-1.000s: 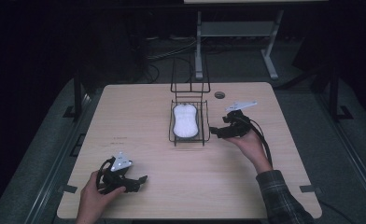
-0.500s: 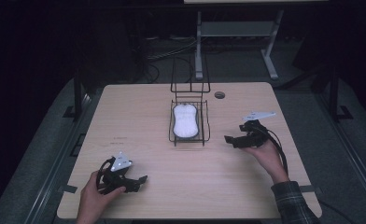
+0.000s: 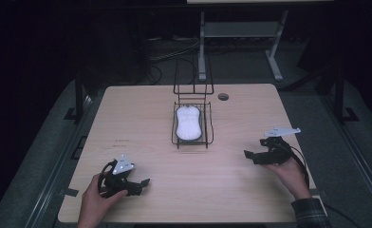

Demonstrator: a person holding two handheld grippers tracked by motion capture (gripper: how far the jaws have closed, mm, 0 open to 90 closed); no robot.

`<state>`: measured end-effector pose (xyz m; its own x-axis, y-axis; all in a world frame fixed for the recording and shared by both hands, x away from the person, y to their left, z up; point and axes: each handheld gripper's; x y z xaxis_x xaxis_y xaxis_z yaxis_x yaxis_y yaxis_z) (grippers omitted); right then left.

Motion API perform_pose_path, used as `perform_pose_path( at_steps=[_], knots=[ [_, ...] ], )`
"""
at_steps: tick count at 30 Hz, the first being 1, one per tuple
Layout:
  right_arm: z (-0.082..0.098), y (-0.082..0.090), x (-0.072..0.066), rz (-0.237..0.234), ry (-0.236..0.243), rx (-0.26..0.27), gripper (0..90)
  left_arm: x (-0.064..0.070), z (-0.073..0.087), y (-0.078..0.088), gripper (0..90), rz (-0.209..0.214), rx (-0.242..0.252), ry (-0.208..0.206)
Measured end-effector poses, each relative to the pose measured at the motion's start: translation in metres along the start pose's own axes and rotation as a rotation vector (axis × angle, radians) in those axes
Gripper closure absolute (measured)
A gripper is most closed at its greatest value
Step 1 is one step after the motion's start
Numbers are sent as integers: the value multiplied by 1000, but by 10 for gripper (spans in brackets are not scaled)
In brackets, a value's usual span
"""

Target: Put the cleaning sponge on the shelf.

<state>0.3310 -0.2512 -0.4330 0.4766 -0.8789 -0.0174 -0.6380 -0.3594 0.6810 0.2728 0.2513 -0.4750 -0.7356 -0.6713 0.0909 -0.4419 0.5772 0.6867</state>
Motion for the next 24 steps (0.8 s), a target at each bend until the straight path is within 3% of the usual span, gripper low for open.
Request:
perform_pose_path(
  at_steps=[8, 12, 18, 24],
  knots=[
    [24, 13, 3, 12, -19, -12, 147, 0, 0, 0, 124, 0, -3, 0],
    [48, 20, 4, 33, -34, -37, 145, 0, 0, 0, 124, 0, -3, -3],
    [68, 26, 3, 60, -22, -54, 145, 0, 0, 0, 124, 0, 0, -4],
    [74, 24, 0, 82, 5, -76, 145, 0, 0, 0, 124, 0, 0, -4]
  ],
)
Point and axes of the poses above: each handheld gripper's, and its own axes: y roughly backward along the jaws, z roughly out of its underside, x roughly to its right, and after that the axes turned 8 degrees about z, right-handed
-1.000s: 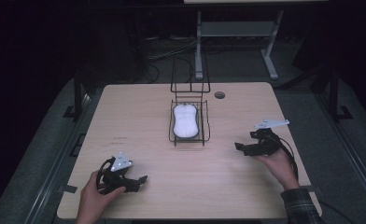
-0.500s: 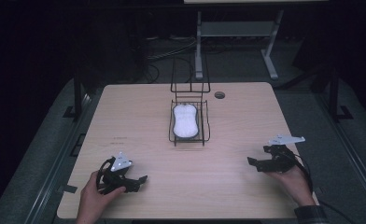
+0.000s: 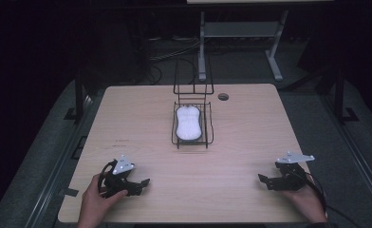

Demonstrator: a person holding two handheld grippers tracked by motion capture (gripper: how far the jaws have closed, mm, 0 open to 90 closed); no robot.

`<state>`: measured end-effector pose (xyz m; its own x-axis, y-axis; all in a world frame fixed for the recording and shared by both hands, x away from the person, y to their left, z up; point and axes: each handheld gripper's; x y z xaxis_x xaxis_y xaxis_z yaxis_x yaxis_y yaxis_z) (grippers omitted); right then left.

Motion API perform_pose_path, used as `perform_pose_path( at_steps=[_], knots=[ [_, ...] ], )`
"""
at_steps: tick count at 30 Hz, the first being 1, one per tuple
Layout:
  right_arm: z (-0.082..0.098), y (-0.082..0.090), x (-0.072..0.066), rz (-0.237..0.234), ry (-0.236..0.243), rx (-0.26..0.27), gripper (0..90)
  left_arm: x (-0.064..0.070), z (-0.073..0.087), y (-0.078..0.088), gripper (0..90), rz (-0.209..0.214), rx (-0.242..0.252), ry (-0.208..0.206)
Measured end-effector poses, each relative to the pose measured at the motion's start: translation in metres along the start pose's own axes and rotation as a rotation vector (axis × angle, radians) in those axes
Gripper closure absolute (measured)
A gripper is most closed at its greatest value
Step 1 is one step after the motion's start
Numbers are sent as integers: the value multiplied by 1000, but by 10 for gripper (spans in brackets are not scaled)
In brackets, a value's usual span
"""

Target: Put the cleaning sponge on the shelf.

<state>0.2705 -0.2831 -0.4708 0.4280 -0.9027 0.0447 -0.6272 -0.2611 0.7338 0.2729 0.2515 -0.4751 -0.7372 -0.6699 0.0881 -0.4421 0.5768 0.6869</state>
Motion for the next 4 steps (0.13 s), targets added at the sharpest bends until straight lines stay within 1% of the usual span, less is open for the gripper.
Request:
perform_pose_path(
  at_steps=[1, 4],
  knots=[
    [0, -1, 0, 7, 8, -6, 145, 0, 0, 0, 124, 0, 0, 0],
    [1, -3, 0, 10, 12, -16, 144, 0, 0, 0, 124, 0, 0, 0]
  ],
)
Point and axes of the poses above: each handheld gripper's, and its own axes: y roughly backward along the jaws, z roughly out of its underside, x roughly to its right, and after that the axes turned 8 degrees about z, right-handed
